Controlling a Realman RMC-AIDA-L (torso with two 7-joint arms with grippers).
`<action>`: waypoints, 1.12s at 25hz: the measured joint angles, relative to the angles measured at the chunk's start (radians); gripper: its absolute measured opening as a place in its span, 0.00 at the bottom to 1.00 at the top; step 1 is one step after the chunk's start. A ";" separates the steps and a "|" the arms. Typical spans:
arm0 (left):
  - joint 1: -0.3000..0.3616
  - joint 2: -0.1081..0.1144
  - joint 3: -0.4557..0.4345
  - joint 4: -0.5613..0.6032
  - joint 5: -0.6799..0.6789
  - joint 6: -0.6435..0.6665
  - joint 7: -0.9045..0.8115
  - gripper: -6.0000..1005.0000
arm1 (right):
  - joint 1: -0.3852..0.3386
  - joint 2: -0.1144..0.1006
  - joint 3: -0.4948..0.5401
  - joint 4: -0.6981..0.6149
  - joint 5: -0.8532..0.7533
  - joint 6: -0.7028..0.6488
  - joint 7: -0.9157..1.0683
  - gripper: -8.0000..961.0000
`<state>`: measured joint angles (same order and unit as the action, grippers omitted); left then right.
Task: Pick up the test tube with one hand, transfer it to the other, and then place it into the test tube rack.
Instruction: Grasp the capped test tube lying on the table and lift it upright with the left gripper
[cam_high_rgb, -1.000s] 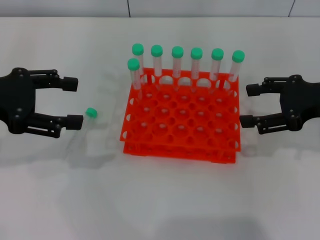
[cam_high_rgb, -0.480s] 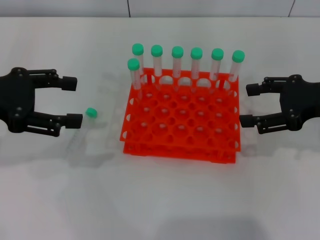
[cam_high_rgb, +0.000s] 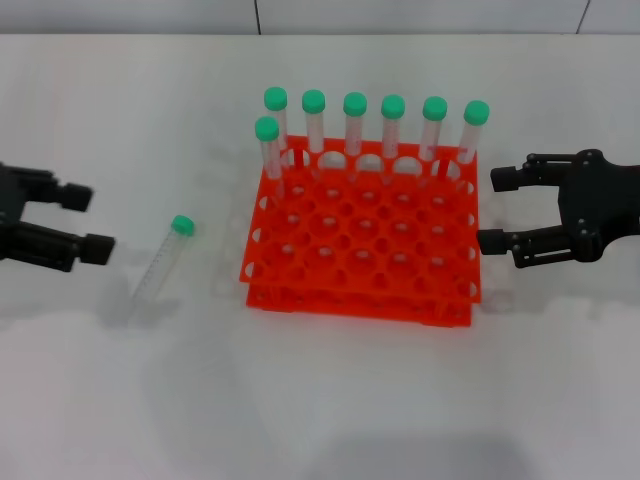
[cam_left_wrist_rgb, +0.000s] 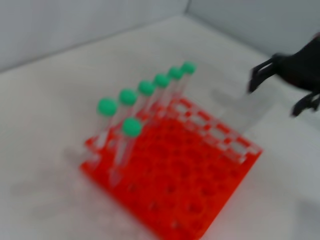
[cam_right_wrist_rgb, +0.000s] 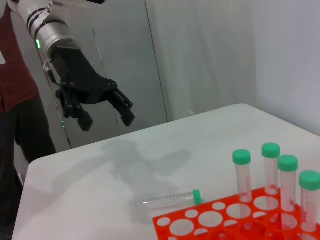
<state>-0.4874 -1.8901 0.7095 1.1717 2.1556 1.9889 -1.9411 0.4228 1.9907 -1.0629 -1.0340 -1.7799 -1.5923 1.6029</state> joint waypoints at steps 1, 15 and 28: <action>-0.009 0.004 0.000 0.015 0.033 0.001 -0.026 0.87 | 0.000 0.002 0.000 0.000 0.000 0.000 0.000 0.88; -0.141 -0.011 0.014 -0.054 0.423 -0.063 -0.254 0.86 | 0.012 0.019 -0.003 0.007 0.002 0.023 0.004 0.88; -0.230 -0.042 0.029 -0.188 0.574 -0.182 -0.374 0.86 | 0.034 0.019 -0.002 0.040 0.002 0.024 0.006 0.88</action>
<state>-0.7174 -1.9319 0.7381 0.9842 2.7292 1.8072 -2.3155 0.4565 2.0096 -1.0646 -0.9940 -1.7778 -1.5686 1.6092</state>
